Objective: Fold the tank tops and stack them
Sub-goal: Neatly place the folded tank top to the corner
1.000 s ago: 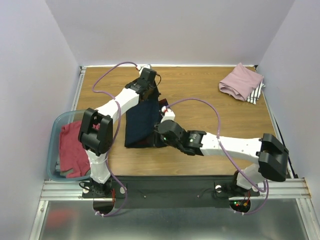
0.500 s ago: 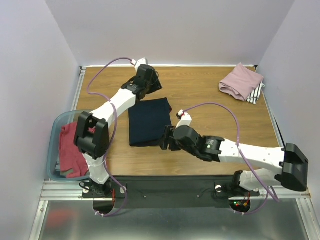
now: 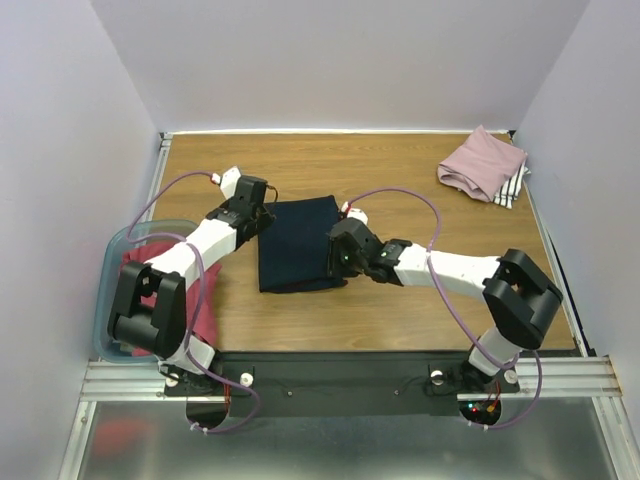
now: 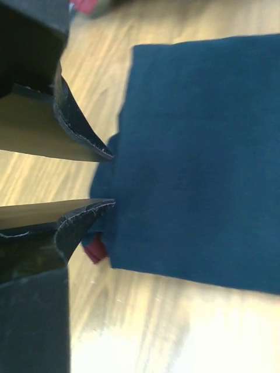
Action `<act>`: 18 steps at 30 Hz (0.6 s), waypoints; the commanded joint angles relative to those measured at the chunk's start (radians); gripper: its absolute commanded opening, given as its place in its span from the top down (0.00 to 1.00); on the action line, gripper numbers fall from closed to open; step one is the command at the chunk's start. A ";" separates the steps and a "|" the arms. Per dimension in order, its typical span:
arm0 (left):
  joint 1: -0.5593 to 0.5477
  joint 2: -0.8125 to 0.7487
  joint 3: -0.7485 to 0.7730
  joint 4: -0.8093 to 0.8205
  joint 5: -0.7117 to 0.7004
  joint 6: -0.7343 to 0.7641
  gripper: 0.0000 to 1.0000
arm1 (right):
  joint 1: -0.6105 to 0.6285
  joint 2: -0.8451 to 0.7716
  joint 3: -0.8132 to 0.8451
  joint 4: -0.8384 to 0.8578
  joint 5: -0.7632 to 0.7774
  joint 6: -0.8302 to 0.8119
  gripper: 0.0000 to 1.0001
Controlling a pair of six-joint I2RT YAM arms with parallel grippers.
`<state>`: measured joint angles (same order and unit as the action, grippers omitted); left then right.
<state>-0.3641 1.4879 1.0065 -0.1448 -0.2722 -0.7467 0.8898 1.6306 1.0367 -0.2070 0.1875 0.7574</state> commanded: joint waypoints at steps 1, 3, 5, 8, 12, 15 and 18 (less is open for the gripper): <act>0.010 -0.003 -0.049 0.043 -0.012 -0.019 0.71 | 0.030 -0.043 -0.069 0.064 -0.074 0.011 0.63; 0.011 0.015 -0.058 0.056 -0.004 -0.022 0.75 | 0.044 -0.052 -0.111 0.093 -0.074 0.033 0.63; 0.011 0.034 -0.069 0.070 0.002 -0.023 0.77 | 0.052 -0.028 -0.128 0.110 -0.075 0.048 0.63; 0.010 0.049 -0.081 0.076 0.008 -0.022 0.79 | 0.052 0.008 -0.148 0.123 -0.085 0.059 0.63; 0.004 0.048 -0.129 0.108 0.021 -0.039 0.81 | 0.035 0.054 -0.139 0.130 -0.057 0.065 0.64; -0.021 0.020 -0.163 0.128 0.025 -0.051 0.81 | -0.035 0.071 -0.122 0.130 -0.069 0.053 0.64; -0.045 -0.050 -0.184 0.136 0.034 -0.054 0.80 | -0.171 0.103 -0.083 0.132 -0.117 0.011 0.63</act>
<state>-0.3786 1.5356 0.8413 -0.0448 -0.2432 -0.7856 0.8516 1.6955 0.9009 -0.1013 0.0856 0.8070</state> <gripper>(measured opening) 0.188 0.365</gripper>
